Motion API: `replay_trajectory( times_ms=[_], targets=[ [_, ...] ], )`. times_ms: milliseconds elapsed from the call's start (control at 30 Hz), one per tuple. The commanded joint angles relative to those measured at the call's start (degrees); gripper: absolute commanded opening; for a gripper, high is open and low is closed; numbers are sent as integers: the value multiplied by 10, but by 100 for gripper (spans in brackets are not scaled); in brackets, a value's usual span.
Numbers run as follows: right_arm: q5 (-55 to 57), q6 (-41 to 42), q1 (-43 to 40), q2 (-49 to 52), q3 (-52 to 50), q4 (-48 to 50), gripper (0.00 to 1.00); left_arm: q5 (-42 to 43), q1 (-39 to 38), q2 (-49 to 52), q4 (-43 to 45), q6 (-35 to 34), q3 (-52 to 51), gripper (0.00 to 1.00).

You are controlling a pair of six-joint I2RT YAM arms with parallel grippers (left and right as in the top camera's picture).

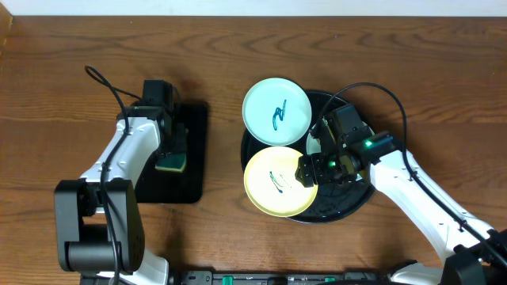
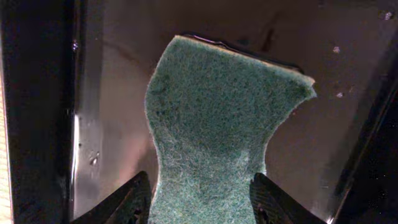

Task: Clean dirty plates on tray and stack at the side

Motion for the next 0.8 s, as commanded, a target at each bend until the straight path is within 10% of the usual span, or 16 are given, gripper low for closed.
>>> replay_trajectory(
  times_ms=[0,767],
  targets=[
    [6,9,6,3,11,-1,82,-9,0,8,0,1,-14,52],
    [6,9,6,3,11,-1,82,10,0,49,11,1,-16,29]
  ],
)
